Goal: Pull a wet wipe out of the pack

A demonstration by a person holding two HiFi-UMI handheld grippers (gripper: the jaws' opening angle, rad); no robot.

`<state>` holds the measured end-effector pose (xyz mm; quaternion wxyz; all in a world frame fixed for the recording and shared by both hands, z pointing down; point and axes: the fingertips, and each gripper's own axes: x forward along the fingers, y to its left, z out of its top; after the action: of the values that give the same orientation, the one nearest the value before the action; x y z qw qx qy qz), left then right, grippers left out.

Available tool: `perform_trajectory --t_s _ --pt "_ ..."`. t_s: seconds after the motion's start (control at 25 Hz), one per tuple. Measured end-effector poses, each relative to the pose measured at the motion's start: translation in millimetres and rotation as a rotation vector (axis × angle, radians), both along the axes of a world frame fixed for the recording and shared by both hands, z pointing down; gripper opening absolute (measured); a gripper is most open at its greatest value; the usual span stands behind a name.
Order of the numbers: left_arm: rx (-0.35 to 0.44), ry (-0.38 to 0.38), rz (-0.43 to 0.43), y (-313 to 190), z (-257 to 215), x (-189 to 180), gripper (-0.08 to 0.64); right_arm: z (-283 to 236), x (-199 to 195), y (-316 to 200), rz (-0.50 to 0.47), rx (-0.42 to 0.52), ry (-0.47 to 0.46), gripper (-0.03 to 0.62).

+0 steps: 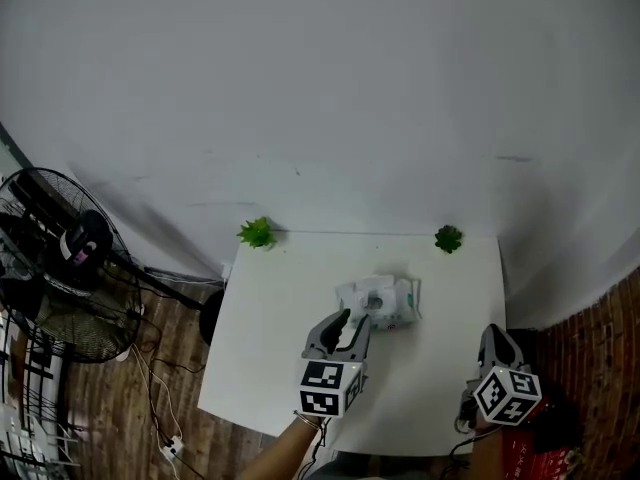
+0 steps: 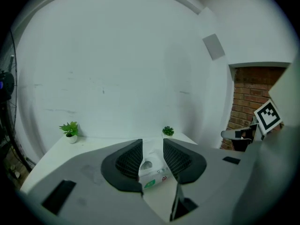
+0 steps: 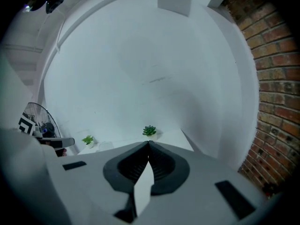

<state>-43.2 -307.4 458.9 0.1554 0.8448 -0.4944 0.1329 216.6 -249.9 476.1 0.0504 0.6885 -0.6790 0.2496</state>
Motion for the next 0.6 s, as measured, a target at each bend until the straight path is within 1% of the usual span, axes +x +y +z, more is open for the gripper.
perform_trajectory --t_s 0.24,0.6 --pt "-0.053 -0.028 0.049 -6 31 22 0.137 21 19 1 0.036 -0.029 -0.004 0.002" --pt "-0.132 -0.082 0.101 -21 70 40 0.137 34 38 -5 0.072 -0.054 -0.007 0.002"
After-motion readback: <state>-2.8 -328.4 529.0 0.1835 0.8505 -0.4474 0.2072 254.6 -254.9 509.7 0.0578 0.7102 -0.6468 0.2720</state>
